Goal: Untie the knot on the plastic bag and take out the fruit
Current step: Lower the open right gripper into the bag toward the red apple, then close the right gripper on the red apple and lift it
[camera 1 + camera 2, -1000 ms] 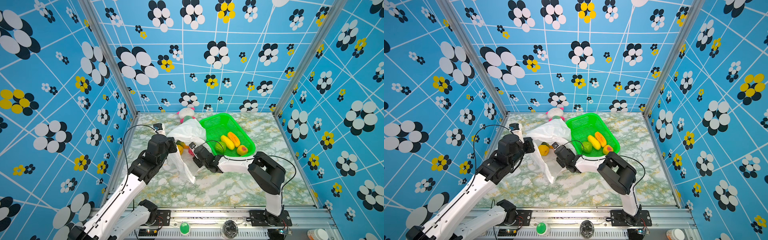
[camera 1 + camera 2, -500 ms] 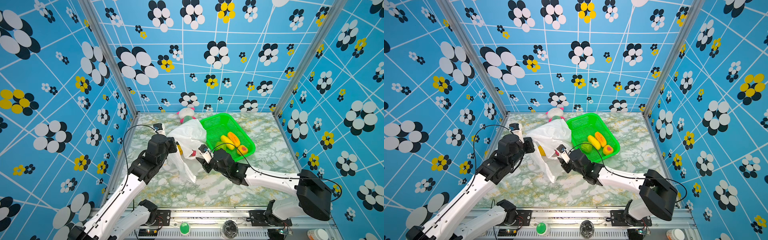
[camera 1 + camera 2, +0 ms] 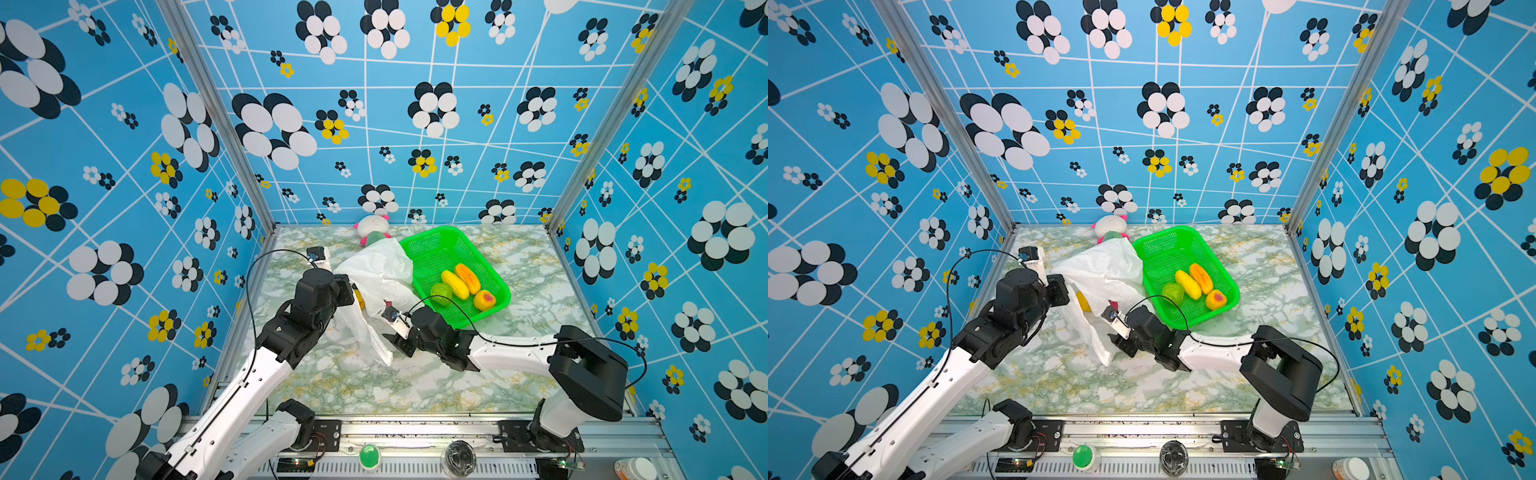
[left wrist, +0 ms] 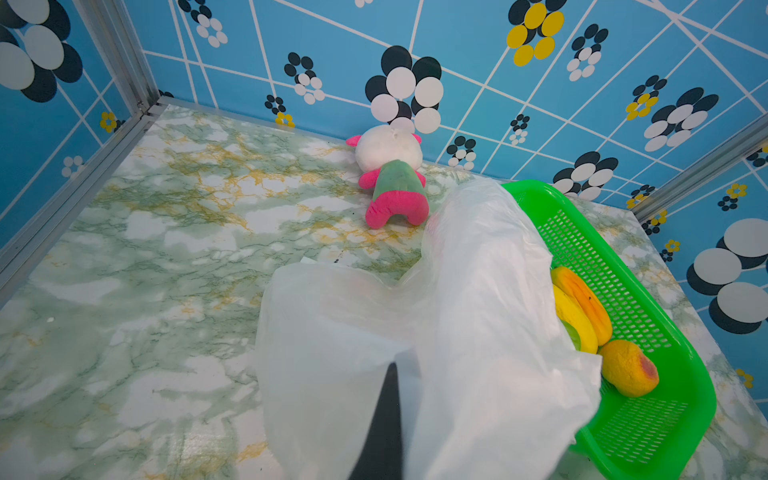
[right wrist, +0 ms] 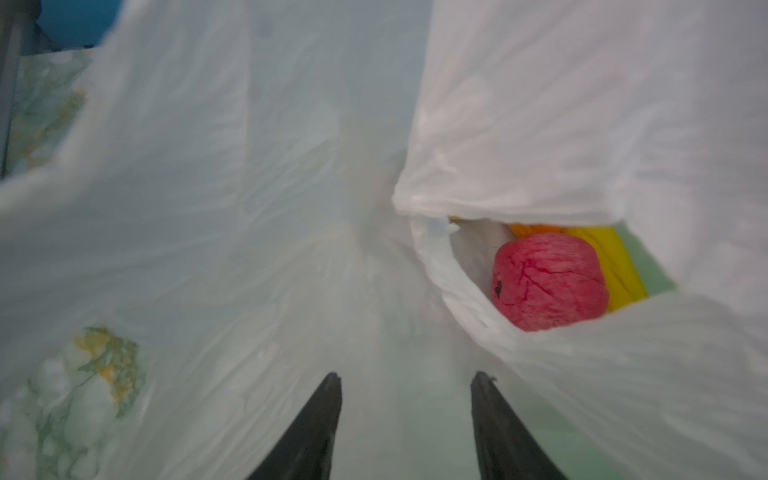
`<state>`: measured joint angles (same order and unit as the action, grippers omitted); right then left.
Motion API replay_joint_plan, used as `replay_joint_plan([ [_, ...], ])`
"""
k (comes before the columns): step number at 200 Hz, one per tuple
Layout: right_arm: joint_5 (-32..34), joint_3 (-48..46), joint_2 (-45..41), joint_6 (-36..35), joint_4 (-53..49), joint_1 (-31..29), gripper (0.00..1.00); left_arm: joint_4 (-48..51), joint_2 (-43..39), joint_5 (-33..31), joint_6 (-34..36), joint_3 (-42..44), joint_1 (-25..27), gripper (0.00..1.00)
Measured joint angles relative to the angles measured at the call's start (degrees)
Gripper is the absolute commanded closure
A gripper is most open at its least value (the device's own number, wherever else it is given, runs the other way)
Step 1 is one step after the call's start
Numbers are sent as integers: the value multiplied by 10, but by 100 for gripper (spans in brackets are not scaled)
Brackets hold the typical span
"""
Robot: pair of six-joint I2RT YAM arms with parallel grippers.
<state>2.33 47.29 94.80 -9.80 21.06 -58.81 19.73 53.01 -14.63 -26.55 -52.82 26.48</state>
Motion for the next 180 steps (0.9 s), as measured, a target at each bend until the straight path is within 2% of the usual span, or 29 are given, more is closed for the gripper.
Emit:
replay_joint_plan([
  [26, 8, 46, 49, -13, -16, -7, 49, 0, 0, 0, 0, 0, 0, 96],
  [60, 73, 110, 116, -9, -23, -6, 34, 0, 0, 0, 0, 0, 0, 96],
  [99, 147, 133, 154, 25, -24, 8, 14, 0, 0, 0, 0, 0, 0, 96],
  [135, 183, 149, 155, 68, -24, 28, 9, 0, 0, 0, 0, 0, 0, 96],
  [180, 179, 203, 192, 110, -25, 49, 7, 0, 0, 0, -4, 0, 0, 96],
])
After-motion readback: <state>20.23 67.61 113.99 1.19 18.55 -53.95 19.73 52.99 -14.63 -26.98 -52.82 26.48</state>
